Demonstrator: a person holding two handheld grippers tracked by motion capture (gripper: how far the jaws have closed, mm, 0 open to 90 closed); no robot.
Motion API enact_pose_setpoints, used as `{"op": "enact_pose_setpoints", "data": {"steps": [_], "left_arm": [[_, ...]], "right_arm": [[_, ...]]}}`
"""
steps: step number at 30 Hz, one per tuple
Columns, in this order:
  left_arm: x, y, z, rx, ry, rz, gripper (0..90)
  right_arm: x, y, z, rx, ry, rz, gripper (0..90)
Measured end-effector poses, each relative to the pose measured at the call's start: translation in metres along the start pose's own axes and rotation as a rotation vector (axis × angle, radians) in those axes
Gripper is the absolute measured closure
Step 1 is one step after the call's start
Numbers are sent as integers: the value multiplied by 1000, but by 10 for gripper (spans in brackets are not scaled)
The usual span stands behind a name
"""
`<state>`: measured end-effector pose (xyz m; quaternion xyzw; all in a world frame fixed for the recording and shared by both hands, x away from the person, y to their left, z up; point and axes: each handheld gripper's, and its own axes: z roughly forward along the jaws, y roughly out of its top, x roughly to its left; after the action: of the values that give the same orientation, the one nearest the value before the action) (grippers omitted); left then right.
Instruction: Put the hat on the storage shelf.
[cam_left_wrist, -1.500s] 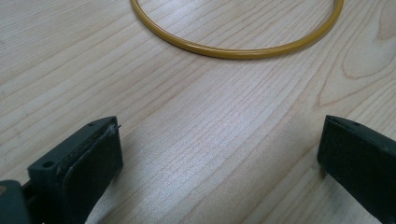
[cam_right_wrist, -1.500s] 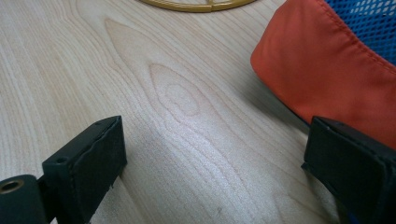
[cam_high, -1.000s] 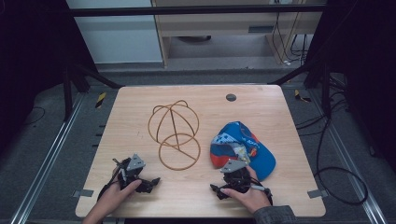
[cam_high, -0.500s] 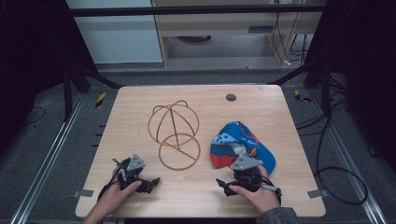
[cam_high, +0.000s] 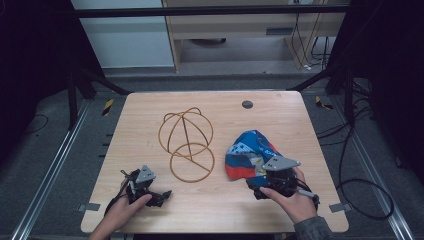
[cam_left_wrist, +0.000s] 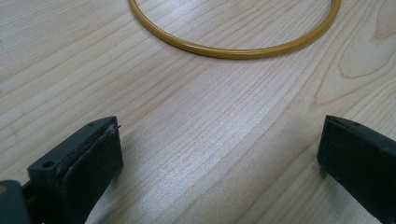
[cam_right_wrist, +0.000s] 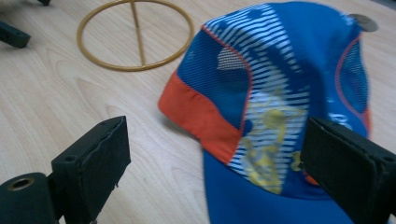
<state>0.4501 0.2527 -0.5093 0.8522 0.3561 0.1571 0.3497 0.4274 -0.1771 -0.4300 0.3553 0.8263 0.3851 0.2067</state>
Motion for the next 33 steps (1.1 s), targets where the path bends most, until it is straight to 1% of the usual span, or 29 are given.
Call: {"op": "enact_pose_setpoints", "data": {"steps": [3, 5, 6, 8, 9, 10, 13, 15, 16, 18, 21, 22, 24, 25, 26, 27, 28, 33], "left_arm": [[0, 0, 0, 0, 0, 0, 0], [0, 0, 0, 0, 0, 0, 0], [0, 0, 0, 0, 0, 0, 0], [0, 0, 0, 0, 0, 0, 0], [0, 0, 0, 0, 0, 0, 0], [0, 0, 0, 0, 0, 0, 0], [0, 0, 0, 0, 0, 0, 0], [0, 0, 0, 0, 0, 0, 0], [0, 0, 0, 0, 0, 0, 0], [0, 0, 0, 0, 0, 0, 0], [0, 0, 1, -1, 1, -1, 0], [0, 0, 1, -1, 1, -1, 0], [0, 0, 0, -1, 1, -1, 0], [0, 0, 0, 0, 1, -1, 0], [0, 0, 0, 0, 1, -1, 0], [0, 1, 1, -1, 0, -1, 0], [0, 1, 1, -1, 1, -1, 0], [0, 1, 1, 0, 0, -1, 0]], "right_arm": [[-5, 4, -3, 13, -12, 0, 85], [-14, 8, -5, 46, -33, -7, 85], [-14, 8, -5, 46, -33, -7, 85], [-21, 11, -6, 88, -47, -13, 82], [-27, 14, -7, 114, -48, -15, 77], [-29, 15, -7, 118, -48, -14, 77], [-39, 19, -9, 155, -40, 1, 69], [-45, 20, -8, 171, -38, 0, 66], [-45, 20, -8, 171, -38, 0, 66], [-52, 24, -6, 192, -19, -5, 76], [-57, 28, -2, 203, 23, -12, 87], [-57, 28, -2, 203, 23, -12, 87], [-62, 35, 2, 228, 27, -17, 90], [-66, 39, 6, 240, 41, -17, 91], [-66, 39, 6, 240, 41, -17, 91], [-69, 44, 9, 263, 53, -15, 95], [-70, 45, 10, 270, 58, -12, 100], [-73, 52, 12, 266, 82, -10, 157]]}}
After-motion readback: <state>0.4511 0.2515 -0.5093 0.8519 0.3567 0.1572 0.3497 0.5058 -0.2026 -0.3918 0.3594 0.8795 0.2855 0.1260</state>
